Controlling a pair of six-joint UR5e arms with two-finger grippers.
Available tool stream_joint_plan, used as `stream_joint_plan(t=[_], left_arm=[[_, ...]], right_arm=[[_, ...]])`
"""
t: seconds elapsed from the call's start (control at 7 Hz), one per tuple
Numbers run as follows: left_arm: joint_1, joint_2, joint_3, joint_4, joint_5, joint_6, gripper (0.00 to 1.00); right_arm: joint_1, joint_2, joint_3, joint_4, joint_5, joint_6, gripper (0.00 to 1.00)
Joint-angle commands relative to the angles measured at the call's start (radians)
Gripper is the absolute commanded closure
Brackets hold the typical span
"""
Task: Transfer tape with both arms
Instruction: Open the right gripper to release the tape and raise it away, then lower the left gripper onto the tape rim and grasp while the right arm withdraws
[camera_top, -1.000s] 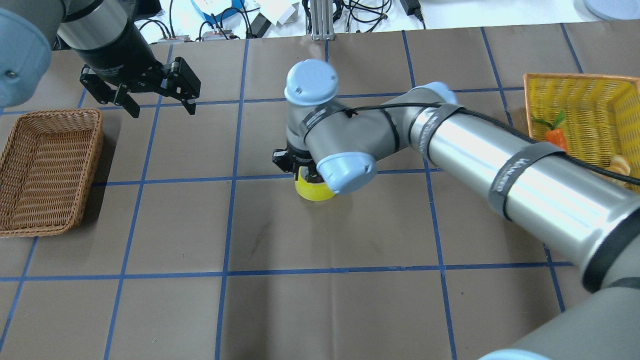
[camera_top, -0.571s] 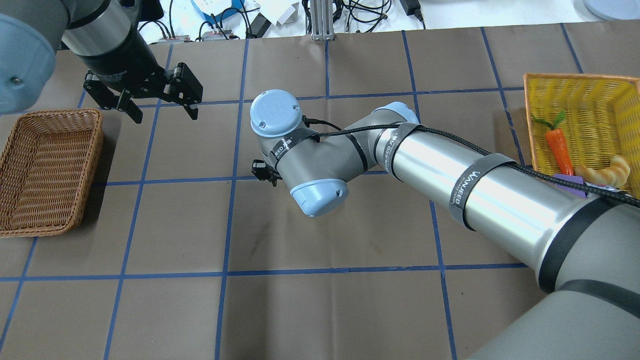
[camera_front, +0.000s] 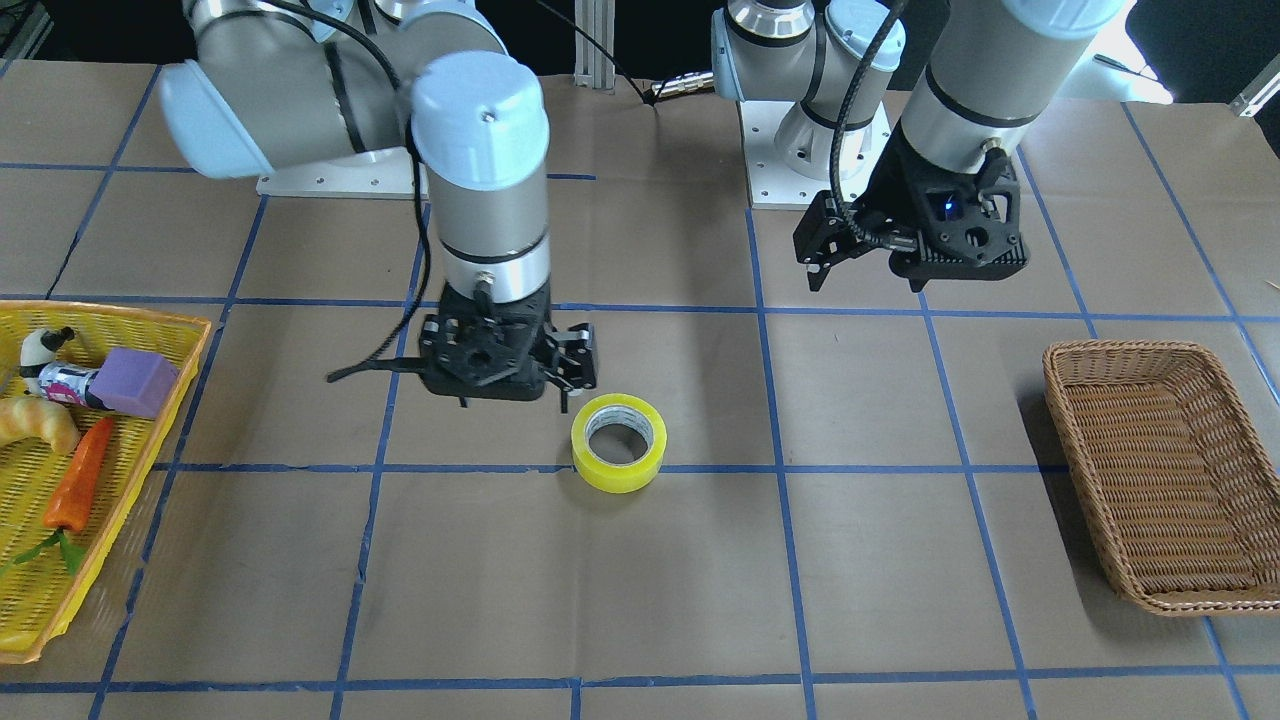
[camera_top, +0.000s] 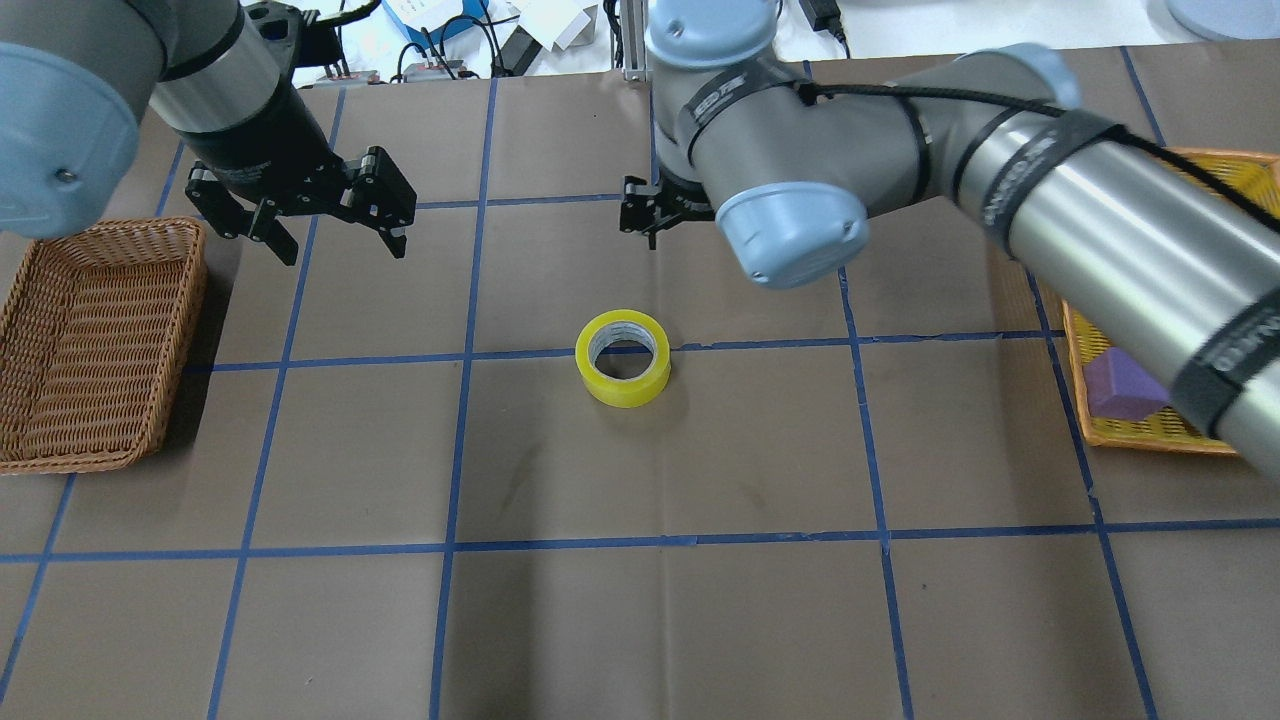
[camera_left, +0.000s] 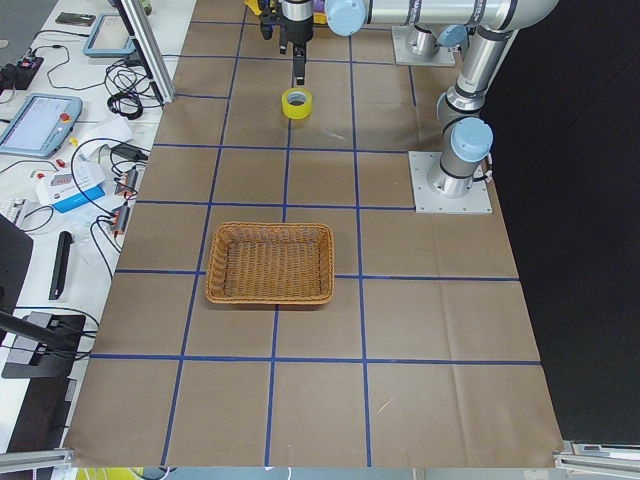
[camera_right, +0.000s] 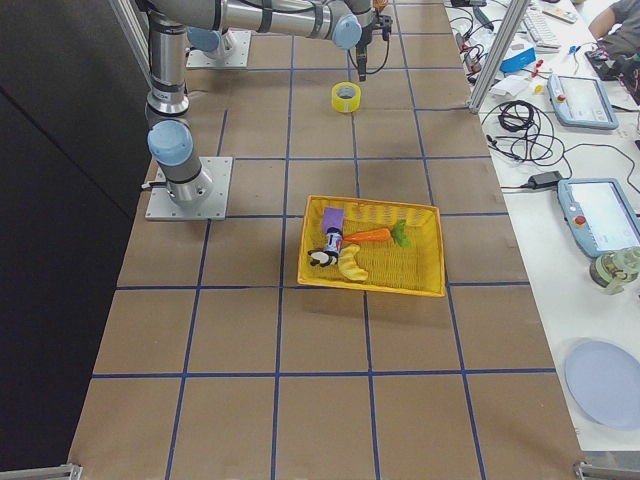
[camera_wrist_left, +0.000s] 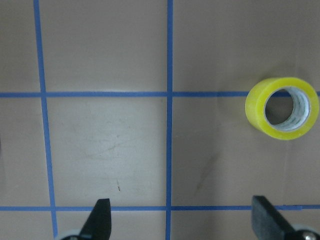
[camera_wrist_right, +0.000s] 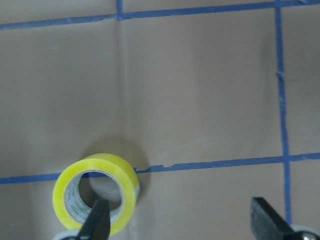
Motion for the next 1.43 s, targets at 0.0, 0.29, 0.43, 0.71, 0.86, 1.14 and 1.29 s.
stream_joint_plan(t=[0.0,0.29,0.43,0.71,0.86,1.14,1.29], left_arm=[[-0.082,-0.105,-0.061,0.184,0.0,-0.152,0.0],[-0.23,-0.237,-0.106,0.319,0.014,-0.3,0.0],[-0.271,-0.314,-0.109,0.38,0.009,-0.344,0.0],[-0.341,-0.435,-0.117,0.538,0.017,-0.361,0.0],[-0.341,-0.464,-0.115,0.538,0.032,-0.355,0.09],[-0.342,-0.462,-0.117,0.523,0.055,-0.335,0.84],[-0.342,-0.454,-0.118,0.52,0.055,-0.334,1.0]], right_arm=[[-0.157,-0.148,0.002,0.163,-0.003,-0.163,0.0],[-0.203,-0.187,0.019,0.268,0.002,-0.2,0.0],[-0.202,-0.189,0.022,0.293,0.04,-0.2,0.0],[-0.213,-0.193,0.019,0.289,0.048,-0.205,0.0],[-0.204,-0.192,0.02,0.294,0.039,-0.205,0.0],[-0.235,-0.19,0.022,0.292,0.042,-0.309,0.0],[-0.239,-0.192,0.02,0.291,0.04,-0.311,0.0]])
